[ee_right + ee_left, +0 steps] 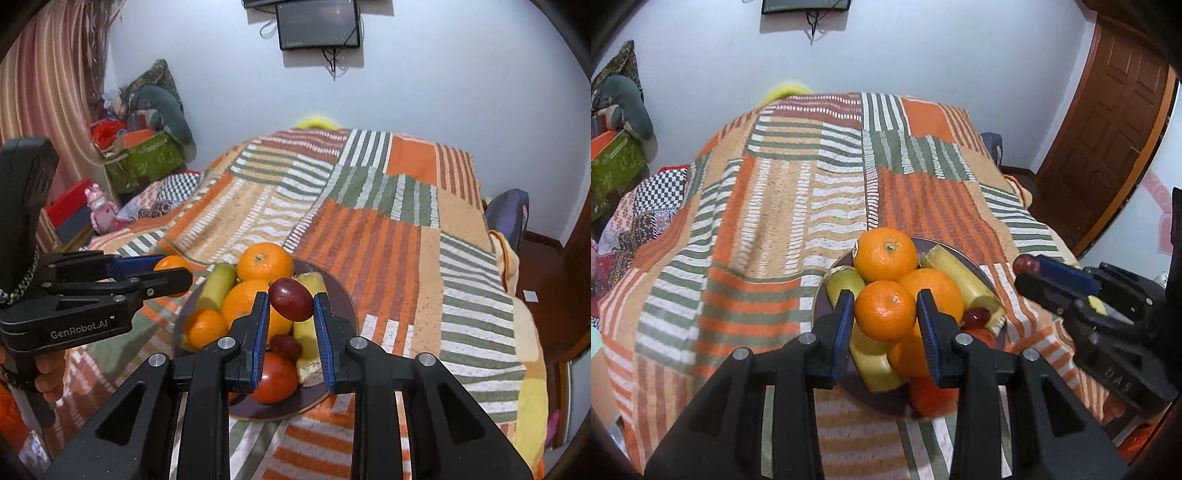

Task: Organize fruits
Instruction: 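Carry the tangerine and date over the plate and lower them onto the fruit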

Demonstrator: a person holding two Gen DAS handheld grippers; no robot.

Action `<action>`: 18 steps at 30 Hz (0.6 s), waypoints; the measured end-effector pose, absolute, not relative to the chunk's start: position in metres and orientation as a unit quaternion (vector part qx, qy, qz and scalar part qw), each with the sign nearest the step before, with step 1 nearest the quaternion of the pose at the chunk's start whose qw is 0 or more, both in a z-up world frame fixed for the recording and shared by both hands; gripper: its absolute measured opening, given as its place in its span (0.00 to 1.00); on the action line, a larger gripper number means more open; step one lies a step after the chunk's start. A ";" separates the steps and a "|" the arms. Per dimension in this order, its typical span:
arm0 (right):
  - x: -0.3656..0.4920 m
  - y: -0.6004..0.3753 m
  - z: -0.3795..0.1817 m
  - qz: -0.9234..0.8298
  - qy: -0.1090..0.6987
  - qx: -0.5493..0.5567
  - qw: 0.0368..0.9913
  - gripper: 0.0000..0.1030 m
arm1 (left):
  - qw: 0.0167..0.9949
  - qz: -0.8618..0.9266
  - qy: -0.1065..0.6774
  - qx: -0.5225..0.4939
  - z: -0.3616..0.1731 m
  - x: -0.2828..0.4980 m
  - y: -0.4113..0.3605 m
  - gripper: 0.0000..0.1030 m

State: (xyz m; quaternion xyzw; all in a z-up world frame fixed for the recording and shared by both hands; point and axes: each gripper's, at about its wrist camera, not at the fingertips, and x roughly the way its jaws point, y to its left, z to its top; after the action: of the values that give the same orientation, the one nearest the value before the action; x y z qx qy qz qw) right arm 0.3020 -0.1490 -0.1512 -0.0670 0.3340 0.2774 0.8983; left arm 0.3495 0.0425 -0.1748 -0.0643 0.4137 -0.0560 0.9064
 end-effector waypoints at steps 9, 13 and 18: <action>0.323 -0.144 -0.177 0.281 0.369 -0.059 0.884 0.22 | 0.896 -0.050 0.434 -0.077 -0.200 0.374 0.047 0.34; 0.324 -0.142 -0.182 0.283 0.376 -0.060 0.880 0.22 | 0.892 -0.050 0.441 -0.085 -0.205 0.379 0.049 0.34; 0.325 -0.141 -0.187 0.282 0.380 -0.066 0.879 0.22 | 0.890 -0.051 0.444 -0.090 -0.207 0.382 0.048 0.34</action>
State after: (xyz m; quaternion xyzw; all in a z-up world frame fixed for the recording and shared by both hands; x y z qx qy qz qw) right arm 0.3247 -0.1406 -0.1871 -0.0664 0.3801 0.2816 0.8785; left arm 0.3820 0.0481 -0.2065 -0.0905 0.4442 -0.0512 0.8899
